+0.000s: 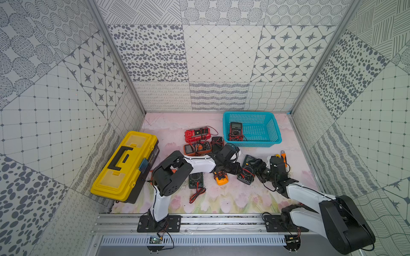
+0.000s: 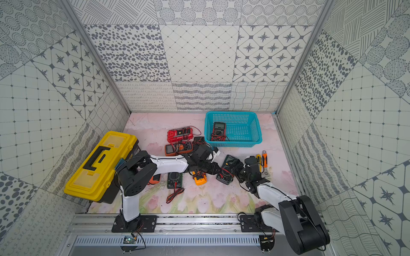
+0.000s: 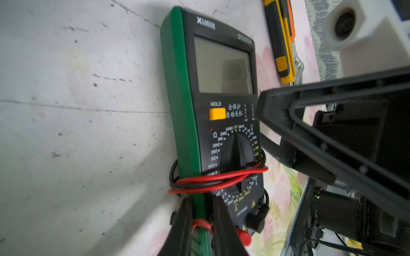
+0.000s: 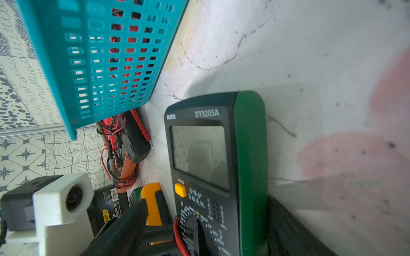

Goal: Put the multimeter into the basket
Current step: Pick up the multimeter from the center of the board.

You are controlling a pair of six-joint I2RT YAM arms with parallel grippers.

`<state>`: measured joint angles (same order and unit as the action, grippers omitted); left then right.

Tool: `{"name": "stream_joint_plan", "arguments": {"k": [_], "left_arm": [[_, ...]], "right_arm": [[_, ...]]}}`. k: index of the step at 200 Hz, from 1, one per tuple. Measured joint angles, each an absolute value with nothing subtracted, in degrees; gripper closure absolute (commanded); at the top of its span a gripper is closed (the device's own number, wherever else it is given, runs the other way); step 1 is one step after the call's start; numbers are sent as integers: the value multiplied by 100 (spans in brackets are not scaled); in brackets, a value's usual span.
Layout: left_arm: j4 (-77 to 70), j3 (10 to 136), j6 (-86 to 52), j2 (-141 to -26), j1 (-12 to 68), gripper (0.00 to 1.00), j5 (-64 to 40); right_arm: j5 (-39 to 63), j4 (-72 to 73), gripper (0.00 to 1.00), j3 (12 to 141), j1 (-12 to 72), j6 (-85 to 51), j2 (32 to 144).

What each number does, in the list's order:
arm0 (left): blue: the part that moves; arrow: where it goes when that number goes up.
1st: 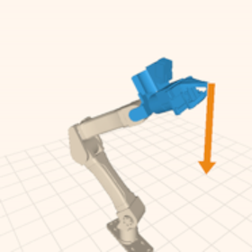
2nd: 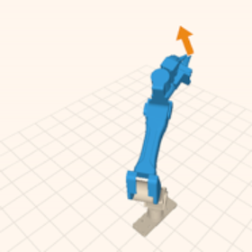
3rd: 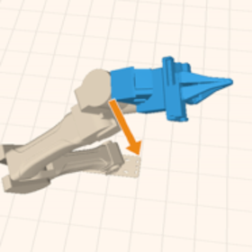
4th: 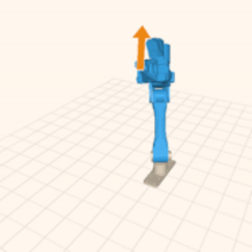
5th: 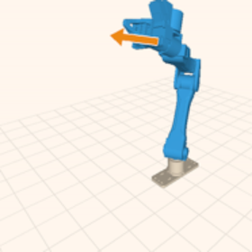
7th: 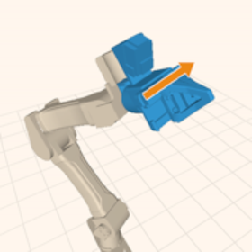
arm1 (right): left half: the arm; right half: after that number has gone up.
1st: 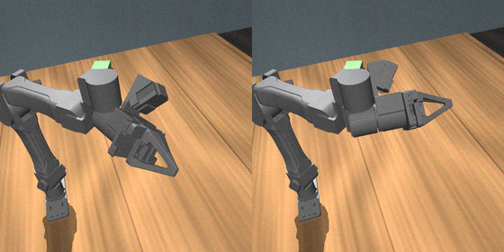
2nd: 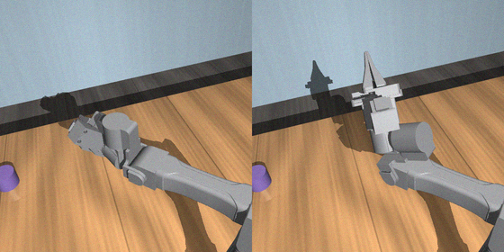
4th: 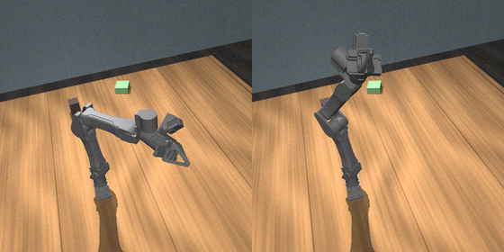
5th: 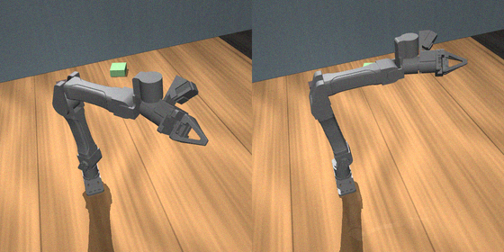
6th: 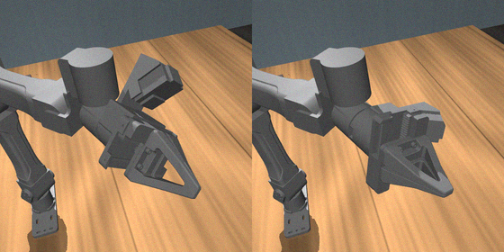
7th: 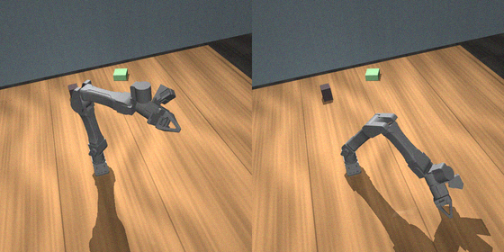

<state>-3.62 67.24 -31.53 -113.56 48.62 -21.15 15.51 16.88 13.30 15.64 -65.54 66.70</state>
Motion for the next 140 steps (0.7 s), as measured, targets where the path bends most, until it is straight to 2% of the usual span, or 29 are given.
{"name": "stream_joint_plan", "arguments": {"k": [24, 46, 68, 140], "left_arm": [[-362, 6726, -3175, -11356, 4862, 98, -2093], [-353, 6729, -3175, -11351, 4862, 100, -2082], [-316, 6731, -3175, -11338, 4862, 100, -2069], [-10, 6766, -3122, -11231, 4821, 100, -1933]], "right_arm": [[1634, 1916, 14, 1240, 1533, -6512, 6685], [1737, 1962, 20, 1225, 1507, -6436, 6713], [1859, 1990, 24, 1225, 1472, -6375, 6764], [2467, 1929, 26, 1350, 1459, -6167, 6678]]}}
